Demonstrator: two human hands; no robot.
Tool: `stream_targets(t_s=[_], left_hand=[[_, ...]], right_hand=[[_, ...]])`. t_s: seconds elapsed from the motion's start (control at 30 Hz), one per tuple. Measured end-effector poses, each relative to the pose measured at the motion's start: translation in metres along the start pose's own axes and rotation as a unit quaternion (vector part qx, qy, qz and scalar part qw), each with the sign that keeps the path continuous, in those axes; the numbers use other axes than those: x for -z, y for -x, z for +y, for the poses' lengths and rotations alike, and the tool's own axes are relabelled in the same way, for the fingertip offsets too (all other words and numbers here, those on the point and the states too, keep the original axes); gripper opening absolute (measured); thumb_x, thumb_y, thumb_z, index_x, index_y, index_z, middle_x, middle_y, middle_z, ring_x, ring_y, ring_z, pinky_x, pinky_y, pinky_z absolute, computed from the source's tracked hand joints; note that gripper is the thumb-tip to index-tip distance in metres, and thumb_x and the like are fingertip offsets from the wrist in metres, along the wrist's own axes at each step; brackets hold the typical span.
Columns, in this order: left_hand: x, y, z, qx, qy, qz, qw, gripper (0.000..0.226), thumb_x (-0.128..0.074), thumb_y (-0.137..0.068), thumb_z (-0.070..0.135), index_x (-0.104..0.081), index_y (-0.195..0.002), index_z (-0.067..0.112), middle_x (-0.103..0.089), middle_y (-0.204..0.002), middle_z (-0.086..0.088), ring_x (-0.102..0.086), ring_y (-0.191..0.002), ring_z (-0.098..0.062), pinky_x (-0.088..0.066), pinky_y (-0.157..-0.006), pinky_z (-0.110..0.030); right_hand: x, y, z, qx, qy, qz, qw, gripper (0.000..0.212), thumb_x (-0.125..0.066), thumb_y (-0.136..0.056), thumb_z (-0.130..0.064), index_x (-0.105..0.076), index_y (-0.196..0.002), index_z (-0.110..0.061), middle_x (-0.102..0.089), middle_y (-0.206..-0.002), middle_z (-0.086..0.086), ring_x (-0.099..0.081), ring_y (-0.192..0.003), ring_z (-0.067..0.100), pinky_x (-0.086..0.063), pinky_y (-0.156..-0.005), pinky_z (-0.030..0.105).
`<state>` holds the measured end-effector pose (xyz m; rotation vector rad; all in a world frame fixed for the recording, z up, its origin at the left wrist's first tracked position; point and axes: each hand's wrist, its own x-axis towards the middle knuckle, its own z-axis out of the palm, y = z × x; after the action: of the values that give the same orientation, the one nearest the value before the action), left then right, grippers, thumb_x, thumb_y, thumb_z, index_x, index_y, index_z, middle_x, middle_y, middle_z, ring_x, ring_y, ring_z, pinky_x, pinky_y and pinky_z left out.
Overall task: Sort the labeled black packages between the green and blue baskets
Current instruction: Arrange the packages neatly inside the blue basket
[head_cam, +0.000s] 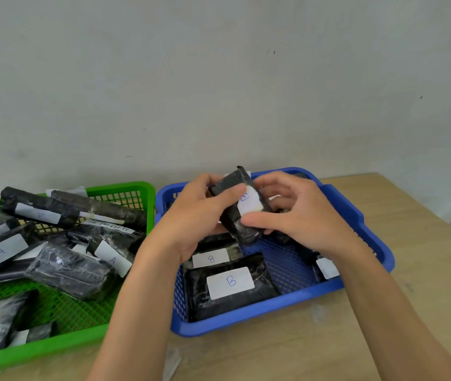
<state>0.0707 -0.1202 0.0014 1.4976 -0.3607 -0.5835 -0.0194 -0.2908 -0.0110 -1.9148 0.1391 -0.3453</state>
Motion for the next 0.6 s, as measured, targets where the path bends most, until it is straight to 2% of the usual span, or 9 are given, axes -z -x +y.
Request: stream_targets(t_s=[0.07, 0.13, 0.23, 0.27, 0.33, 0.4, 0.43, 0.5, 0.6], left_hand=[[-0.001, 0.002, -0.002, -0.005, -0.007, -0.046, 0.999, 0.042, -0.08, -0.084, 0.024, -0.065, -0.123, 0.013, -0.075, -0.116, -0.01, -0.075, -0.102, -0.02, -0.062, -0.088, -0.045], [0.008, 0.003, -0.003, -0.01, 0.002, -0.092, 0.996, 0.05, -0.083, -0.077, 0.015, -0.066, -0.124, 0.013, -0.075, -0.118, -0.008, -0.074, -0.106, -0.024, -0.061, -0.089, -0.042], [0.022, -0.001, -0.006, -0.039, -0.071, -0.068, 0.994, 0.048, -0.079, -0.077, -0.01, -0.07, -0.117, 0.013, -0.074, -0.115, -0.005, -0.076, -0.093, -0.016, -0.061, -0.077, -0.026], [0.023, -0.003, -0.008, -0.047, -0.108, -0.036, 0.992, 0.048, -0.078, -0.076, -0.014, -0.07, -0.114, 0.015, -0.072, -0.114, -0.006, -0.074, -0.089, -0.015, -0.06, -0.075, -0.025], [0.023, -0.009, -0.013, -0.049, -0.164, 0.018, 0.985, 0.047, -0.077, -0.076, -0.014, -0.069, -0.107, 0.019, -0.067, -0.111, -0.008, -0.071, -0.088, -0.02, -0.059, -0.077, -0.033], [0.023, -0.013, -0.018, -0.041, -0.198, 0.039, 0.979, 0.047, -0.077, -0.077, -0.011, -0.066, -0.109, 0.021, -0.065, -0.104, -0.009, -0.067, -0.085, -0.022, -0.057, -0.08, -0.04], [0.024, -0.014, -0.02, -0.036, -0.211, 0.038, 0.976, 0.049, -0.077, -0.077, -0.009, -0.065, -0.112, 0.022, -0.064, -0.101, -0.008, -0.066, -0.084, -0.023, -0.057, -0.082, -0.042], [0.026, -0.015, -0.021, -0.027, -0.24, 0.029, 0.97, 0.051, -0.079, -0.075, -0.002, -0.067, -0.116, 0.026, -0.063, -0.101, -0.004, -0.064, -0.086, -0.022, -0.055, -0.088, -0.044], [0.027, -0.013, -0.017, -0.016, -0.257, 0.014, 0.966, 0.045, -0.082, -0.073, 0.006, -0.072, -0.11, 0.03, -0.067, -0.109, -0.005, -0.067, -0.094, -0.022, -0.056, -0.095, -0.045]], right_hand=[[-0.002, 0.0, 0.0, 0.007, -0.002, 0.004, 1.0, 0.047, -0.096, -0.069, -0.028, -0.075, -0.111, -0.026, -0.079, -0.099, -0.001, -0.078, -0.084, 0.021, -0.064, -0.062, 0.036], [0.004, -0.002, -0.001, -0.023, -0.052, 0.036, 0.998, 0.039, -0.093, -0.074, -0.023, -0.076, -0.109, -0.018, -0.08, -0.094, 0.003, -0.079, -0.085, 0.023, -0.064, -0.063, 0.036], [0.024, -0.004, -0.004, -0.058, -0.1, 0.11, 0.987, 0.022, -0.085, -0.082, -0.015, -0.075, -0.102, -0.011, -0.08, -0.086, 0.007, -0.078, -0.08, 0.023, -0.063, -0.059, 0.032], [0.034, -0.002, -0.006, -0.062, -0.063, 0.129, 0.988, 0.018, -0.086, -0.082, -0.019, -0.076, -0.096, -0.015, -0.08, -0.083, 0.004, -0.077, -0.075, 0.017, -0.061, -0.058, 0.03], [0.053, 0.005, -0.009, -0.075, 0.088, 0.133, 0.984, 0.021, -0.089, -0.076, -0.03, -0.077, -0.089, -0.019, -0.079, -0.077, -0.002, -0.071, -0.065, 0.008, -0.056, -0.061, 0.027], [0.065, 0.012, -0.014, -0.101, 0.246, 0.064, 0.962, 0.024, -0.09, -0.072, -0.037, -0.076, -0.086, -0.023, -0.078, -0.072, -0.008, -0.069, -0.059, 0.003, -0.053, -0.065, 0.027], [0.066, 0.015, -0.016, -0.118, 0.291, 0.013, 0.949, 0.025, -0.09, -0.071, -0.037, -0.074, -0.086, -0.024, -0.077, -0.07, -0.01, -0.068, -0.057, 0.002, -0.053, -0.064, 0.028], [0.059, 0.016, -0.017, -0.156, 0.337, -0.082, 0.925, 0.028, -0.09, -0.071, -0.037, -0.071, -0.09, -0.027, -0.077, -0.071, -0.009, -0.068, -0.055, 0.004, -0.056, -0.064, 0.032], [0.042, 0.01, -0.006, -0.194, 0.36, -0.162, 0.898, 0.036, -0.088, -0.078, -0.036, -0.064, -0.104, -0.028, -0.078, -0.075, 0.0, -0.071, -0.055, 0.011, -0.059, -0.066, 0.033]])
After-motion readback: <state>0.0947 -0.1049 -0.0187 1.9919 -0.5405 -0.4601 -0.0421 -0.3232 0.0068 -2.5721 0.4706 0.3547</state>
